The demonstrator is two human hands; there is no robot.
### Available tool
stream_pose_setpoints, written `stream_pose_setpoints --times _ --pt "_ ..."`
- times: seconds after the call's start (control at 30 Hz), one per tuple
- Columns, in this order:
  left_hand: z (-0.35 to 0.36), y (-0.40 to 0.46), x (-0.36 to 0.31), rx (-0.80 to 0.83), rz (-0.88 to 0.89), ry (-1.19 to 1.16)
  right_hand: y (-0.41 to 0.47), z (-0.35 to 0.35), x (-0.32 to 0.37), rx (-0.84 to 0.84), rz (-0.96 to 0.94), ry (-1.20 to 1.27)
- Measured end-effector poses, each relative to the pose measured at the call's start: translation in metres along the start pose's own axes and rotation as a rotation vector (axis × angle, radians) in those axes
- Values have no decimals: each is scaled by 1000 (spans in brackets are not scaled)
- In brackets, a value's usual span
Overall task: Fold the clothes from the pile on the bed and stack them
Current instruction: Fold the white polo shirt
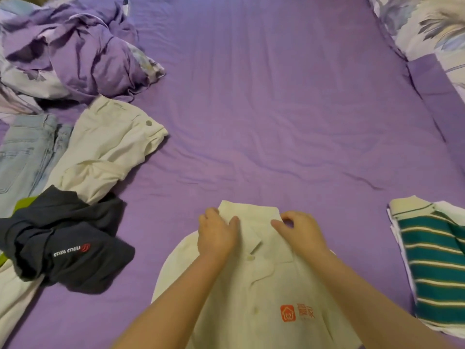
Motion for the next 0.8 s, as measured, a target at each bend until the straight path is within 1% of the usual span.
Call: stream_pose_setpoints --times 0.07,0.17,0.23,0.33,0.4,0.47,0.57,0.63,0.7,0.8 --pt "8 9 -12 -10 -142 -55 7 1 5 11 15 8" --pt "16 20 -21 -15 -270 -57 16 7 7 103 84 92" --pt "21 27 -23 -14 -334 -26 23 13 7 133 110 96" --pt "24 35 -22 -2 -377 -3 33 20 9 126 173 108" --pt "20 39 -18 26 -377 -23 41 21 8 138 216 69" --pt "12 42 -11 76 -320 -58 45 16 9 163 235 58" --pt "-4 43 1 156 -230 -166 49 12 7 177 330 221" --pt "-15 39 7 156 -249 -292 47 9 4 195 392 317" --pt "-24 30 10 147 -239 -357 38 4 6 226 381 352" --pt "-30 14 15 224 -182 -448 25 -1 13 271 320 435"
Point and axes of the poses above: each hand's wrist, its own y-axis towards the middle knuckle, its own z-axis out of the palm, x = y × z, the point moved 1 cm from there along y, towards the middle knuckle, and after that the axes turned 2 degrees about z, right-handed, at the moved point
